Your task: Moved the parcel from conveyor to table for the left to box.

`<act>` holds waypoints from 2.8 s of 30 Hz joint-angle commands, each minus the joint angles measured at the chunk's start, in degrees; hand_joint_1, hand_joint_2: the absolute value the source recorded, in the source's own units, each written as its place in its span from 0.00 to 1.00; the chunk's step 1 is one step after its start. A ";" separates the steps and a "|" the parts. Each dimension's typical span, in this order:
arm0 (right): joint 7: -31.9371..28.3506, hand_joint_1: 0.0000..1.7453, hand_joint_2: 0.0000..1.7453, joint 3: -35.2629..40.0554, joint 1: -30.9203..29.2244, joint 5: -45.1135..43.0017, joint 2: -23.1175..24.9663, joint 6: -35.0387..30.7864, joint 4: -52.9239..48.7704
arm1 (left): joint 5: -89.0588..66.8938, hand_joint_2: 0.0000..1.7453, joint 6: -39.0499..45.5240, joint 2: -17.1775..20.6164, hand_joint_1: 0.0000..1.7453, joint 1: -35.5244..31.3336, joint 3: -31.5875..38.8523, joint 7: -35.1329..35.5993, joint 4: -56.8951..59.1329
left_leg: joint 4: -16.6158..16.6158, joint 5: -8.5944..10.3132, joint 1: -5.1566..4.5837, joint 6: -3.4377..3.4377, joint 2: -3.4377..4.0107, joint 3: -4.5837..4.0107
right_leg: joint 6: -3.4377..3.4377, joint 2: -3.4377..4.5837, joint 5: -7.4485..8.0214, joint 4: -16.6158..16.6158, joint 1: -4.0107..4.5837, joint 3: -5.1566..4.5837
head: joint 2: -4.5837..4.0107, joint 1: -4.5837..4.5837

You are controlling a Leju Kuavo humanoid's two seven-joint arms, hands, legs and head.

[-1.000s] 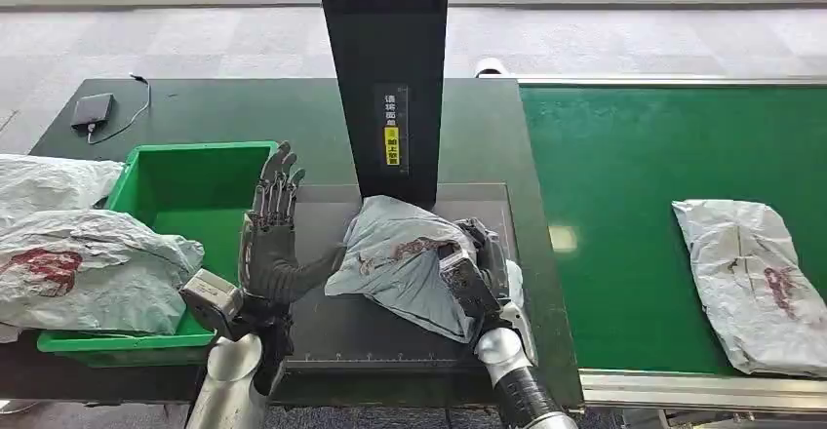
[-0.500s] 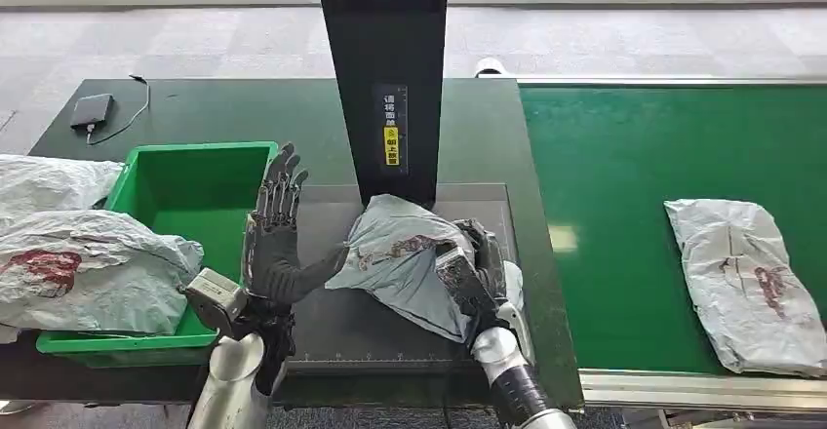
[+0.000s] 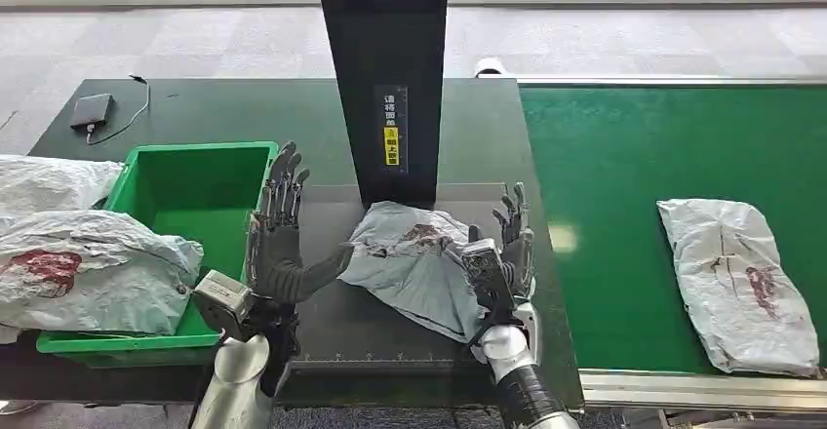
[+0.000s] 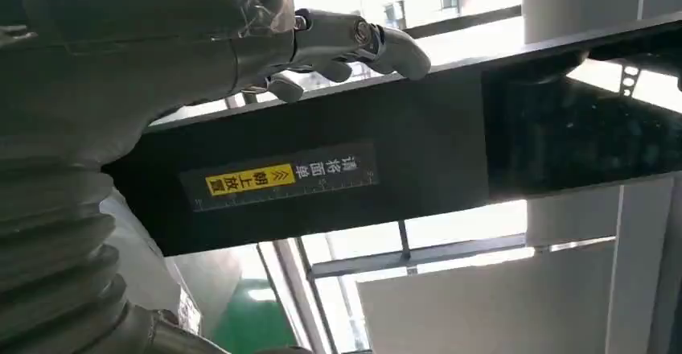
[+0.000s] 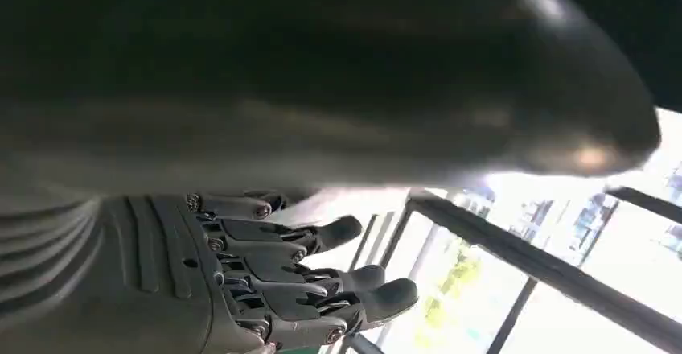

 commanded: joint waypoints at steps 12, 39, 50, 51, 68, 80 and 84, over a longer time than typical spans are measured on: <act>0.62 0.00 0.00 3.88 1.60 1.42 -1.88 -3.57 -5.70 | -2.26 1.00 0.89 -0.07 0.00 -0.18 0.00 0.17 1.35 | -0.12 -0.03 0.02 0.02 0.00 0.24 | -0.02 -0.03 -0.04 -0.14 0.04 0.25 | 0.00 0.00; -6.76 0.00 0.00 8.33 20.08 -2.36 -0.44 -4.24 -59.95 | -35.59 1.00 11.44 -0.03 0.00 -15.99 -7.07 10.33 44.50 | -0.17 -0.03 0.01 0.00 -0.05 0.32 | -0.01 -0.04 -0.03 -0.19 0.05 0.26 | 0.00 0.02; -6.76 0.00 0.00 8.73 18.58 -2.87 -0.44 -4.24 -57.86 | -38.79 1.00 14.47 0.59 1.00 -14.48 -6.78 13.04 43.05 | -0.09 -0.03 0.00 -0.01 0.08 0.20 | 0.00 0.11 0.01 -0.10 0.02 0.14 | -0.02 0.00; -6.76 0.00 0.00 8.73 18.58 -2.87 -0.44 -4.24 -57.86 | -38.79 1.00 14.47 0.59 1.00 -14.48 -6.78 13.04 43.05 | -0.09 -0.02 -0.02 -0.01 0.08 0.19 | 0.01 0.12 0.01 -0.09 0.00 0.12 | 0.00 0.00; -6.76 0.00 0.00 6.34 19.86 3.99 -0.44 -4.24 -57.55 | -47.42 1.00 34.56 -0.94 1.00 -14.02 1.62 19.53 37.15 | -0.13 -0.02 -0.01 -0.01 0.04 0.26 | -0.01 0.08 0.00 -0.12 0.00 0.19 | 0.00 0.00; -6.76 0.00 0.00 5.79 19.70 3.57 -0.44 -4.24 -57.20 | -61.56 1.00 41.44 -2.60 1.00 -9.69 11.53 20.20 9.35 | -0.01 -0.07 0.10 -0.02 0.19 0.09 | -0.01 0.22 0.01 -0.06 0.11 0.02 | 0.00 0.00; -6.76 0.00 0.00 6.30 19.16 2.82 -0.44 -4.24 -56.55 | -66.64 1.00 41.44 -2.60 1.00 -10.04 14.14 23.54 -4.02 | 0.01 -0.06 0.08 -0.03 0.21 0.05 | -0.02 0.24 0.01 -0.02 0.09 -0.05 | 0.00 0.02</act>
